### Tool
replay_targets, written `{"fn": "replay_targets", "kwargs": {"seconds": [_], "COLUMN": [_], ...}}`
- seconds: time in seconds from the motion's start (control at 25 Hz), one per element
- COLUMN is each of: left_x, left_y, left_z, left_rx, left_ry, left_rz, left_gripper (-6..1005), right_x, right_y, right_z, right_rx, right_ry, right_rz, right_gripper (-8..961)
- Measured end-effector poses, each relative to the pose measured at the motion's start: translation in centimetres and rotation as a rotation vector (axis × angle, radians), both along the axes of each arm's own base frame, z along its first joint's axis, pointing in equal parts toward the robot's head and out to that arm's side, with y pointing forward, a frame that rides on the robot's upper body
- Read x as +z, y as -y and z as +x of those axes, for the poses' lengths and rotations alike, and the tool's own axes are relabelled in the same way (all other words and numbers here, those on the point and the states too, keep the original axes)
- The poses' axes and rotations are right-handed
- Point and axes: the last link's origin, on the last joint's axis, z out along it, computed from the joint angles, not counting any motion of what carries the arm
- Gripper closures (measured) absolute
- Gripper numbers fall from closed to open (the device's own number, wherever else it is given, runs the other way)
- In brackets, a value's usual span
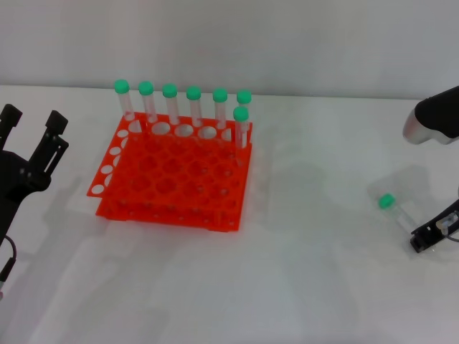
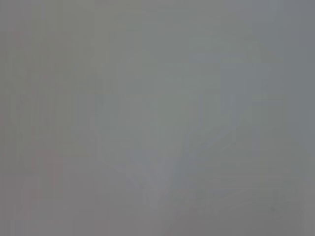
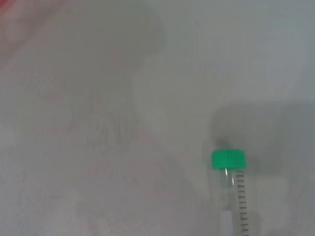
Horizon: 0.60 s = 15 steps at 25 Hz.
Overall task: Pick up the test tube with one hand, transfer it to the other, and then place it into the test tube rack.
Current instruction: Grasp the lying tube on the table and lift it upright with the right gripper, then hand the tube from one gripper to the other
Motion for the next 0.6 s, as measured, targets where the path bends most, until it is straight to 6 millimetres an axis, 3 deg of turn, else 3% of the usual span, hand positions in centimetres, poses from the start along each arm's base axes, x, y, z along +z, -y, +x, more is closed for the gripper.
{"fn": "replay_targets", "kwargs": {"seconds": [0.24, 0.6], "left_x": [0.0, -0.4], "left_y": [0.0, -0.8], "left_z": [-0.1, 1.1], "left_rx": [0.003, -0.088], "left_ry": [0.002, 0.027], "left_rz": [-0.002, -0.123], "left_gripper": [213, 213], "right_x": [0.4, 2.3], "right_y": [-0.3, 0.3], "right_z": [-1.3, -6.2], "right_rx": [0.047, 0.272], "right_ry": [-0.025, -0.180], "right_rz": [0.019, 0.071], "right_gripper": [752, 752]}}
